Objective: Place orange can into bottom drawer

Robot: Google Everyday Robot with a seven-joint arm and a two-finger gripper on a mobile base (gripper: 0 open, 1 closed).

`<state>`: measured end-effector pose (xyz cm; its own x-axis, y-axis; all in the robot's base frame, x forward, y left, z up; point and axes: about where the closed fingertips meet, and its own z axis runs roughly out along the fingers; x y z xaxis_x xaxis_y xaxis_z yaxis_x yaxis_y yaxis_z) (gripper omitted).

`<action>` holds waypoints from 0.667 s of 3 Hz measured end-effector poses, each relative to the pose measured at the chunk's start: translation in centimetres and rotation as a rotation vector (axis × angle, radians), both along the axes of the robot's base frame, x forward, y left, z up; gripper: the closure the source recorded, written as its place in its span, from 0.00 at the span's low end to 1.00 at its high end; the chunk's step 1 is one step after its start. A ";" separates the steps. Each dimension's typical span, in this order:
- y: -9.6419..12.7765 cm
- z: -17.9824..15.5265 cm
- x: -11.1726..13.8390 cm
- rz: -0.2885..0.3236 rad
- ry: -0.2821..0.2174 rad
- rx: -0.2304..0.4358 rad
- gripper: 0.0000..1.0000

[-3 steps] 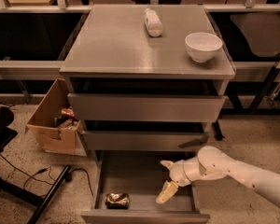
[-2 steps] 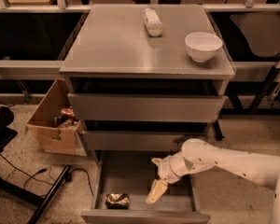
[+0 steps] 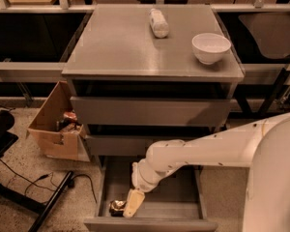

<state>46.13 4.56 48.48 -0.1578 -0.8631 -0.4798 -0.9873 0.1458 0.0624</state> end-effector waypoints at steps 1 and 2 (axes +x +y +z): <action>0.4 2.9 -0.5 -0.018 -0.108 -0.078 0.00; -1.2 4.8 0.7 -0.044 -0.210 -0.102 0.00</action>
Offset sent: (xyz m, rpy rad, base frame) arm -0.0078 0.0077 0.0248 -0.0669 -0.0827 -0.0127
